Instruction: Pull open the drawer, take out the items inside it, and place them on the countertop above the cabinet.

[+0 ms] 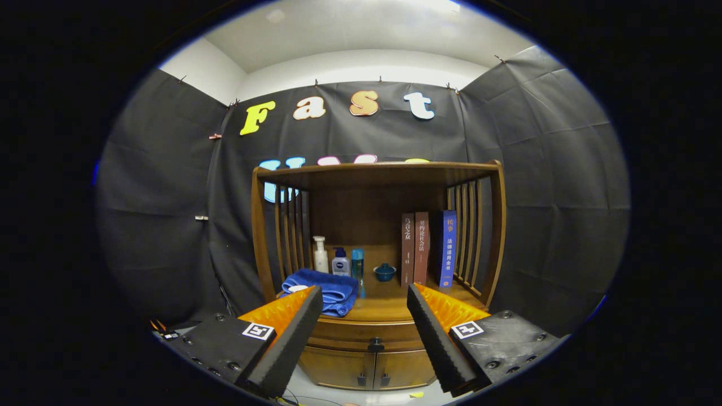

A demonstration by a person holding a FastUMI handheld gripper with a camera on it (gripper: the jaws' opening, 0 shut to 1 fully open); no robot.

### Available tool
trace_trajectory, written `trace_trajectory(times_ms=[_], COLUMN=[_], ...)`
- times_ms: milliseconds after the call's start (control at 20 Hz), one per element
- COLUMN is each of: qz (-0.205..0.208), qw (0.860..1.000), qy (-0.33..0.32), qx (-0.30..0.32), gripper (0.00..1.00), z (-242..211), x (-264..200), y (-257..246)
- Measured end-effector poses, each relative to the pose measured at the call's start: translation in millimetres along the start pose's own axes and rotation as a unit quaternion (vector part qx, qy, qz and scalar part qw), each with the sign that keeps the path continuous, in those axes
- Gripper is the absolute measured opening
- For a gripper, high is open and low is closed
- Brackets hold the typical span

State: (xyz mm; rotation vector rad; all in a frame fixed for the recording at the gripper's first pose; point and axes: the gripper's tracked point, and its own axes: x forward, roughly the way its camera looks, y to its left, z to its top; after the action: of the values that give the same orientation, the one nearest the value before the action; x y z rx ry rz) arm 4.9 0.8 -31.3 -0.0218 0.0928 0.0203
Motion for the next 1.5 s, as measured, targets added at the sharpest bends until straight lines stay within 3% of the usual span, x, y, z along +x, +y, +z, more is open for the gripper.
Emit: trace_trajectory(times_ms=[1350, 1500], qz=[-0.023, -0.022], qw=[0.984, 0.979], qy=[0.174, 0.202], qx=[0.035, 0.032], gripper=[0.99, 0.91], z=[-253, -279], x=[135, 140], y=[-23, -21])
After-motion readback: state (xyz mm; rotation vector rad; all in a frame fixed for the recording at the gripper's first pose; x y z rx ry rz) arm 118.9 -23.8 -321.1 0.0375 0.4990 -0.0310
